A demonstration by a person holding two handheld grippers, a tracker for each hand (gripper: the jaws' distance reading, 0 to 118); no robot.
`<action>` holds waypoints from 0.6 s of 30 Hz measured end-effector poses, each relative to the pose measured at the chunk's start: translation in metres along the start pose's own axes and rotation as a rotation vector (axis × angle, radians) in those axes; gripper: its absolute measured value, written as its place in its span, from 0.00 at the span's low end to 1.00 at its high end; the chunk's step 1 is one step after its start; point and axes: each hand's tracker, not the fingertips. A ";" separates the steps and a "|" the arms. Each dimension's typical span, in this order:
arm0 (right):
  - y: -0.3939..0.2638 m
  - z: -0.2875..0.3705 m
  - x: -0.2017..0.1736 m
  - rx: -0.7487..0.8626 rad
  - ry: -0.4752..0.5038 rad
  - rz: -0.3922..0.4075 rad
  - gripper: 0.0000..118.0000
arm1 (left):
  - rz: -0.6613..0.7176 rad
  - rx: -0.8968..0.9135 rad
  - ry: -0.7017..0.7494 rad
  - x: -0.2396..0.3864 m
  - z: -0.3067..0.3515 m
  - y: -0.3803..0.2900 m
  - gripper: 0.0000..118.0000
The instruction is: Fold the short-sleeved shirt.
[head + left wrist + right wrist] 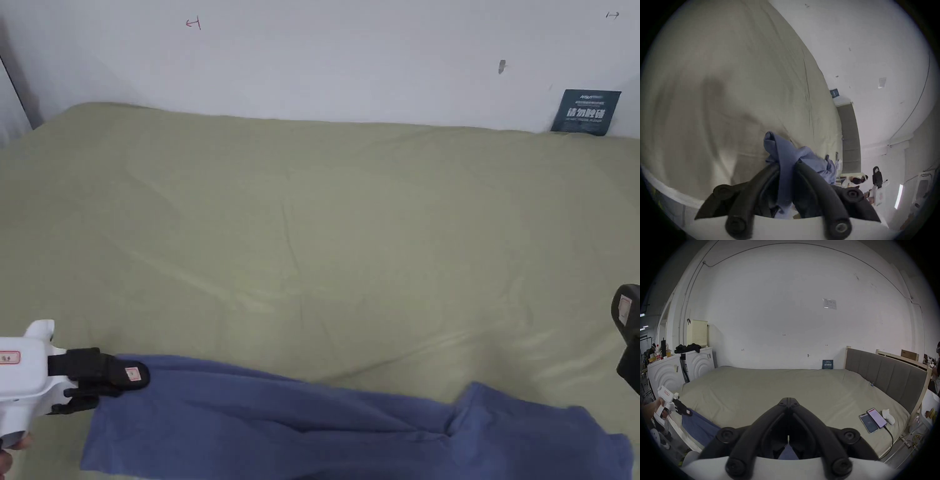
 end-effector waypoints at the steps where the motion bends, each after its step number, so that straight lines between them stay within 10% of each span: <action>1: 0.000 0.001 0.001 0.001 0.002 -0.001 0.01 | 0.004 0.003 0.001 0.006 0.006 0.000 0.06; 18: -0.010 0.030 0.050 0.015 -0.030 -0.063 0.01 | -0.423 -0.070 0.328 0.246 -0.062 -0.090 0.06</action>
